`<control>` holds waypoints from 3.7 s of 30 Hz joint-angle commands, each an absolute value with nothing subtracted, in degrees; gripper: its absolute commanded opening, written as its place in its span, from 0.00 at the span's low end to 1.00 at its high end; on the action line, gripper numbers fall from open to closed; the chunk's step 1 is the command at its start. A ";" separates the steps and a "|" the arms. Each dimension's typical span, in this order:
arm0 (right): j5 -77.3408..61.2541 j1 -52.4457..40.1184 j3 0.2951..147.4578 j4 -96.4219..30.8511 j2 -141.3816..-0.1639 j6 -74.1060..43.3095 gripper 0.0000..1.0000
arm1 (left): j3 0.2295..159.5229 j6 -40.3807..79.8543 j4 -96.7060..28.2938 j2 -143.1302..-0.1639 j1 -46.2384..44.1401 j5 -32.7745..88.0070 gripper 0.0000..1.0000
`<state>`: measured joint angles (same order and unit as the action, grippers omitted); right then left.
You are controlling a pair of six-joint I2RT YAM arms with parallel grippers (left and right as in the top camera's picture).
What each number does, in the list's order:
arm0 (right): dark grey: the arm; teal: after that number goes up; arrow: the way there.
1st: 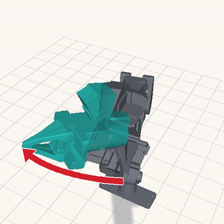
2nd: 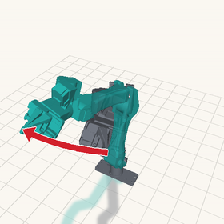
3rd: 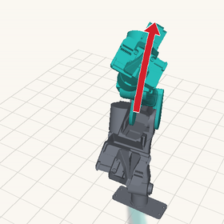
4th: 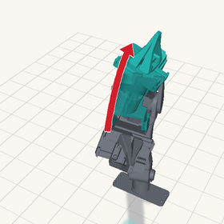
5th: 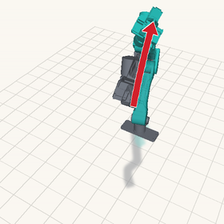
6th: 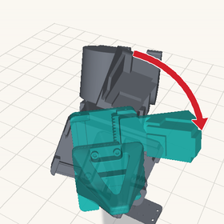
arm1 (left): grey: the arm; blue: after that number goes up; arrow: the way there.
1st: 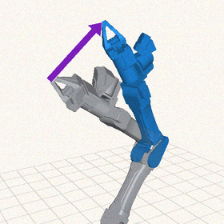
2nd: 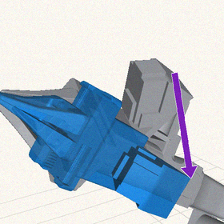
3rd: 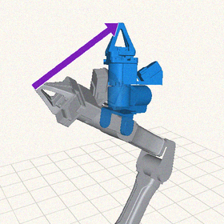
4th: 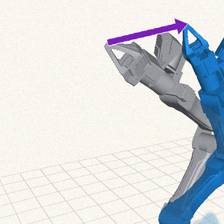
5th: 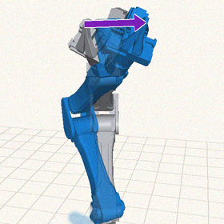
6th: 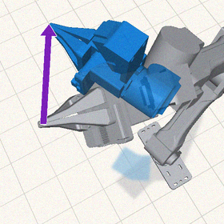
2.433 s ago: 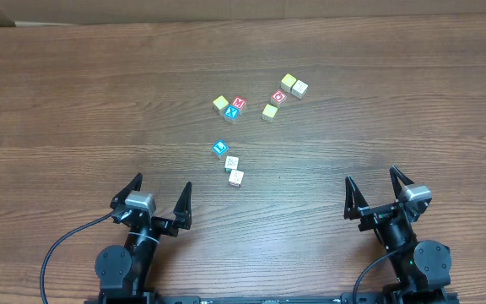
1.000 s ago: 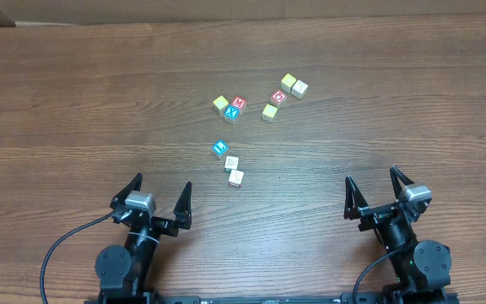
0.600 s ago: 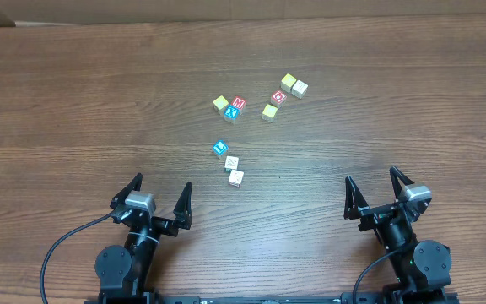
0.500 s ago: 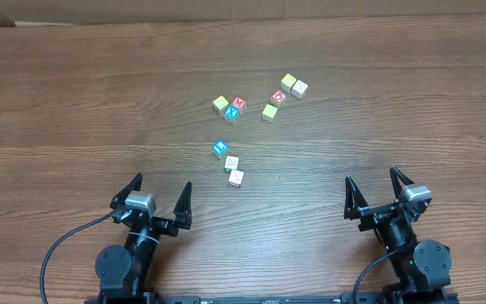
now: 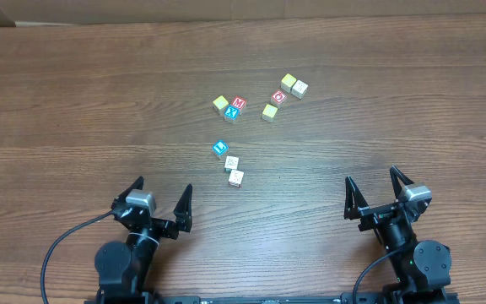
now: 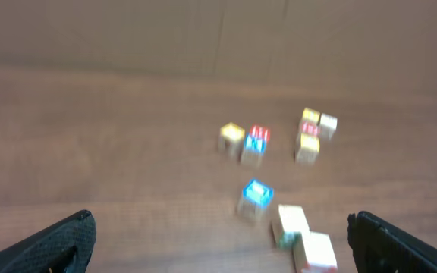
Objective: Flip 5 blocks
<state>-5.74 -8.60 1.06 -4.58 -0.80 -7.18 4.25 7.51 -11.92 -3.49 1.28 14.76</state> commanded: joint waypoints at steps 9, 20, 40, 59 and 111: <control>-6.07 -8.38 0.45 -4.34 -0.16 -6.13 1.00 | 31.31 8.14 -33.93 -27.62 1.80 16.19 1.00; -5.56 -8.38 0.45 -4.23 -0.16 -5.72 1.00 | 50.63 9.41 -58.52 -46.54 1.80 26.04 1.00; -31.97 -8.38 1.63 -3.55 -0.16 -5.93 1.00 | 50.61 9.89 -59.81 -56.97 1.80 26.02 1.00; -19.00 -8.38 1.89 -6.57 -1.43 -6.31 1.00 | 50.63 8.51 -57.56 -57.41 1.80 26.00 1.00; -22.11 -8.51 58.17 -64.49 -71.96 -16.05 1.00 | 83.53 10.55 -77.36 -86.91 -10.59 16.56 1.00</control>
